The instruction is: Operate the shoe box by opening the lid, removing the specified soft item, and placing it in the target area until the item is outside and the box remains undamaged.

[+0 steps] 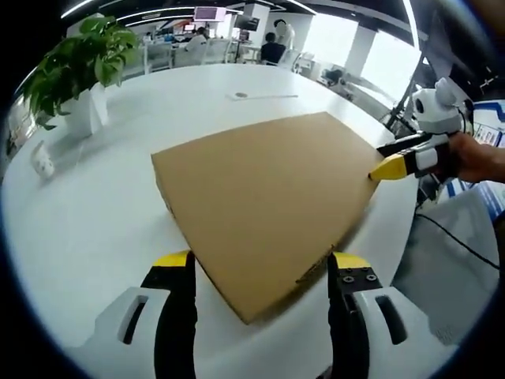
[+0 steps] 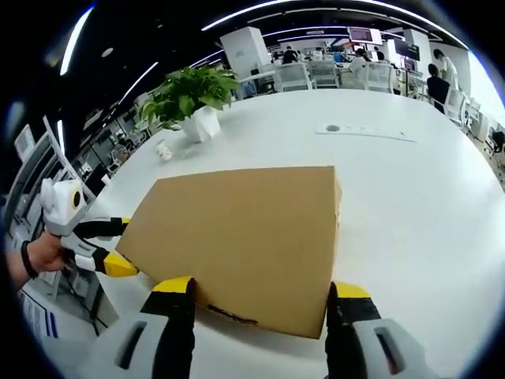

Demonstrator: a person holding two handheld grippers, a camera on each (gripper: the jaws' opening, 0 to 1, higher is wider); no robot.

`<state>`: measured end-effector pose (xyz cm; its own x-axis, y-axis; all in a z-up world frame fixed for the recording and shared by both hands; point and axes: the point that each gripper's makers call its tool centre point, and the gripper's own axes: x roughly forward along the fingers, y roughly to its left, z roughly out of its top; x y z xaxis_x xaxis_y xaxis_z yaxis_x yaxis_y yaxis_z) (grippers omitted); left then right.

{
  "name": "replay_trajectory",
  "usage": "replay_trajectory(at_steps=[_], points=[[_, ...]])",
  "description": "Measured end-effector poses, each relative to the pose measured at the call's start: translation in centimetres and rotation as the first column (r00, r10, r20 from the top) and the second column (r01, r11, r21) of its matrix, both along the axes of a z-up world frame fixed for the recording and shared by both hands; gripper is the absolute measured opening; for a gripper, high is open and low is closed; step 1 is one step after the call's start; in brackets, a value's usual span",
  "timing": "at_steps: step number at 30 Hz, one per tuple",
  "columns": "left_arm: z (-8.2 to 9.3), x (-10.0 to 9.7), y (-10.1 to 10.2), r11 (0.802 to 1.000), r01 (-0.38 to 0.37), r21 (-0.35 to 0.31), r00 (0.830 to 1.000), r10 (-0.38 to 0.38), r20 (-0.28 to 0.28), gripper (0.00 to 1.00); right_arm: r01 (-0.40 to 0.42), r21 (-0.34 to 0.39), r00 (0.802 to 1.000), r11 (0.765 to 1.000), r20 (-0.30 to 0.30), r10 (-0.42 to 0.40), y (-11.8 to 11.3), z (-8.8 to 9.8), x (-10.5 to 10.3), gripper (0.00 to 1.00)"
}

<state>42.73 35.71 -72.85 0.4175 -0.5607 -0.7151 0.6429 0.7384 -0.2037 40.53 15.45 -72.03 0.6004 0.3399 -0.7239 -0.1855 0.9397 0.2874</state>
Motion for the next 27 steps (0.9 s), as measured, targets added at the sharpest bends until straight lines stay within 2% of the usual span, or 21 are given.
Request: replay_trajectory(at_steps=[4, 10, 14, 16, 18, 21, 23, 26, 27], points=[[-0.1, -0.1, 0.1, 1.000, -0.014, -0.018, 1.000, 0.014, -0.001, 0.64, 0.006, 0.004, 1.000, 1.000, 0.015, -0.006, -0.1, 0.0, -0.1, 0.65], [-0.1, 0.0, 0.0, 1.000, -0.008, 0.001, 1.000, 0.008, -0.009, 0.65, -0.003, 0.001, 1.000, 1.000, -0.018, 0.003, -0.1, -0.1, 0.2, 0.66], [0.0, 0.0, 0.1, 1.000, -0.011, 0.000, 1.000, 0.011, 0.006, 0.66, -0.032, 0.010, 0.999, 0.999, -0.025, 0.033, -0.2, -0.2, 0.1, 0.68], [0.2, -0.1, 0.2, 1.000, -0.018, 0.001, 1.000, 0.018, 0.015, 0.66, -0.037, 0.017, 0.999, 0.999, -0.005, 0.037, -0.6, -0.1, 0.1, 0.65], [0.4, -0.1, 0.3, 1.000, -0.029, -0.007, 0.999, 0.029, 0.017, 0.66, -0.020, 0.022, 0.999, 1.000, 0.051, 0.019, -1.3, 0.4, 0.3, 0.58], [0.6, 0.0, 0.4, 0.999, -0.038, -0.016, 0.999, 0.038, 0.026, 0.67, -0.055, 0.074, 0.996, 0.996, 0.078, 0.049, -1.0, 1.0, -0.2, 0.60], [0.6, 0.0, 0.3, 0.999, -0.042, -0.020, 0.999, 0.042, 0.027, 0.67, -0.125, 0.053, 0.988, 0.991, 0.094, 0.120, -0.7, 0.9, -0.7, 0.62], [0.6, 0.0, 0.3, 0.999, -0.045, -0.019, 0.999, 0.046, 0.028, 0.67, -0.219, -0.050, 0.969, 0.974, 0.106, 0.223, -1.1, 0.3, -1.8, 0.67], [0.7, 0.0, 0.3, 0.999, -0.046, -0.015, 0.998, 0.047, 0.031, 0.67, -0.227, -0.067, 0.966, 0.972, 0.110, 0.233, -1.3, 0.2, -1.9, 0.67]])
